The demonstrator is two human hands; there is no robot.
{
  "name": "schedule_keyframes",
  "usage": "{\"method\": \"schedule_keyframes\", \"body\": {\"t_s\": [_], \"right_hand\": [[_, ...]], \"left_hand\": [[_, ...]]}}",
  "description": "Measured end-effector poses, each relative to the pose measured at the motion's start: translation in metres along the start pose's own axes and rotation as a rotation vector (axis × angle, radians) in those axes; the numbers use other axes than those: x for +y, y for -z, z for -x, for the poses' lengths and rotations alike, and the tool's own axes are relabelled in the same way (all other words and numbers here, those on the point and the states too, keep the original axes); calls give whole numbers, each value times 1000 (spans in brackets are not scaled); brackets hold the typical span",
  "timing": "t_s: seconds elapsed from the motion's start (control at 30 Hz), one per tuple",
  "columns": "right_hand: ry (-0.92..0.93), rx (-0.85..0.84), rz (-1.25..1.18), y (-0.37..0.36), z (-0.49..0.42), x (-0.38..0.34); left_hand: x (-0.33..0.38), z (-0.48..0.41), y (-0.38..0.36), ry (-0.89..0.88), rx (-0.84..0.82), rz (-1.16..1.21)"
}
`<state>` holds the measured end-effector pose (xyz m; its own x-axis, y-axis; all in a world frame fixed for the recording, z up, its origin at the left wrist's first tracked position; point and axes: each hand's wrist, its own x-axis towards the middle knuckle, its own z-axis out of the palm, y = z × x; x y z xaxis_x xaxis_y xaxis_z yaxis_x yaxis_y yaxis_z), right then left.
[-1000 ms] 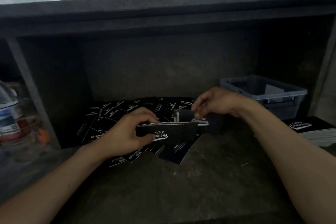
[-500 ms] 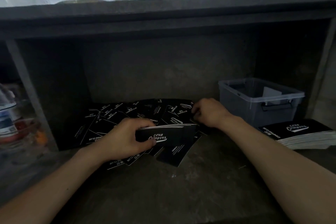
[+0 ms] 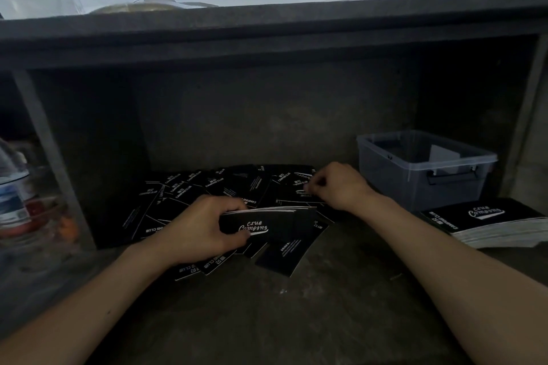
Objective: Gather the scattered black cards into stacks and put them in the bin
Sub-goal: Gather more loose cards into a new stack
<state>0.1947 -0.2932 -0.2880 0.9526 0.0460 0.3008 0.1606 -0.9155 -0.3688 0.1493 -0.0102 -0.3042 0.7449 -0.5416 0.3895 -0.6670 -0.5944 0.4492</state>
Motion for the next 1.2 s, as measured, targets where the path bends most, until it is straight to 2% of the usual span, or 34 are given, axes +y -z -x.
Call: {"method": "schedule_keyframes", "body": {"t_s": [0.37, 0.5, 0.6, 0.7, 0.77, 0.83, 0.87, 0.9, 0.97, 1.1, 1.2], "right_hand": [[73, -172, 126, -3, 0, 0], [121, -146, 94, -4, -3, 2], [91, -113, 20, 0, -4, -1], [56, 12, -38, 10, -5, -1], [69, 192, -139, 21, -5, -3], [113, 364, -351, 32, -4, -7], [129, 399, -530, 36, -2, -12], [133, 389, -717, 40, 1, -15], [113, 247, -943, 42, 9, -20], [40, -162, -954, 28, 17, -28], [-35, -237, -1015, 22, 17, -34]], "left_hand": [[1, 0, 0, -3, -17, 5], [1, 0, -1, -2, -16, 14], [0, 0, -1, 4, -24, 15], [1, 1, -2, 3, -6, 18], [2, 1, -2, -11, 20, 18], [2, 0, -2, -26, 34, 8], [2, -1, -2, -38, 36, 2], [2, -1, -2, -51, 38, 1], [1, -2, -2, -68, 52, 9], [-1, -3, -1, -55, 112, 0], [0, -2, 0, -44, 119, 24]]}}
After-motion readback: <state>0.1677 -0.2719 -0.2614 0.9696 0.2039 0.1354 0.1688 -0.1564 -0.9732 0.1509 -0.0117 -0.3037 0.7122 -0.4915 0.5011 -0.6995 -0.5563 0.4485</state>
